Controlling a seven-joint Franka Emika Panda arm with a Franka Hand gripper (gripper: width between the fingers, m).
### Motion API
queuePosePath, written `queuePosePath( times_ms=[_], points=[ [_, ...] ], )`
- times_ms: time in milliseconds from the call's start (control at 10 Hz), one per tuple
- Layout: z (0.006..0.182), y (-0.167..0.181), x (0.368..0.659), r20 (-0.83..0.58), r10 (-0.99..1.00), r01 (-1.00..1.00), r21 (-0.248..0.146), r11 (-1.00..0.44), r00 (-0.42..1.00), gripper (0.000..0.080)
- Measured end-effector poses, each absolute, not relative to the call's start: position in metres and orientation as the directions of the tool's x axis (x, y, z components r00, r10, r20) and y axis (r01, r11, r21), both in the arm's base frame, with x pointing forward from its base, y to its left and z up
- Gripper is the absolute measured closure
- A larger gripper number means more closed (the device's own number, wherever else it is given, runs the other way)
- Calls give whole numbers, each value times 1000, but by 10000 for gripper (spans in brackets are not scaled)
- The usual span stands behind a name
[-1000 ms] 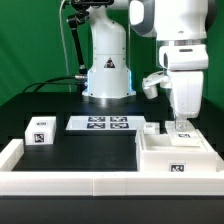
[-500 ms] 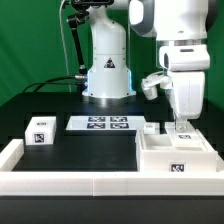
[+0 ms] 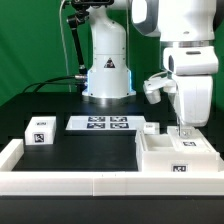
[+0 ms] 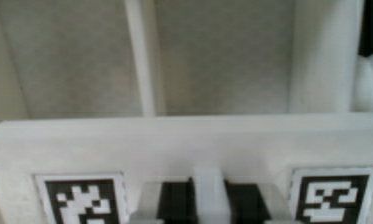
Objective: Assemble cabinet
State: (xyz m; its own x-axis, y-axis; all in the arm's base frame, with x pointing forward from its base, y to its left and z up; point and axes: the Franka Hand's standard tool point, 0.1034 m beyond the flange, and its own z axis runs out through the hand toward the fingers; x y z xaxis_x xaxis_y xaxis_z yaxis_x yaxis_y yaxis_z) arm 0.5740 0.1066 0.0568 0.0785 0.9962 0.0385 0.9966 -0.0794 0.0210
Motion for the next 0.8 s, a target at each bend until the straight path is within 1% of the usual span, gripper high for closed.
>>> queuePosePath(
  times_ms=[100, 600, 700, 800],
  points=[
    [56, 106, 580, 41, 996, 997, 25, -78, 77, 729],
    [56, 106, 581, 40, 997, 997, 21, -74, 73, 729],
    [56, 106, 581, 40, 997, 997, 21, -74, 73, 560],
    [56, 106, 581, 40, 997, 997, 21, -74, 73, 560]
  ],
)
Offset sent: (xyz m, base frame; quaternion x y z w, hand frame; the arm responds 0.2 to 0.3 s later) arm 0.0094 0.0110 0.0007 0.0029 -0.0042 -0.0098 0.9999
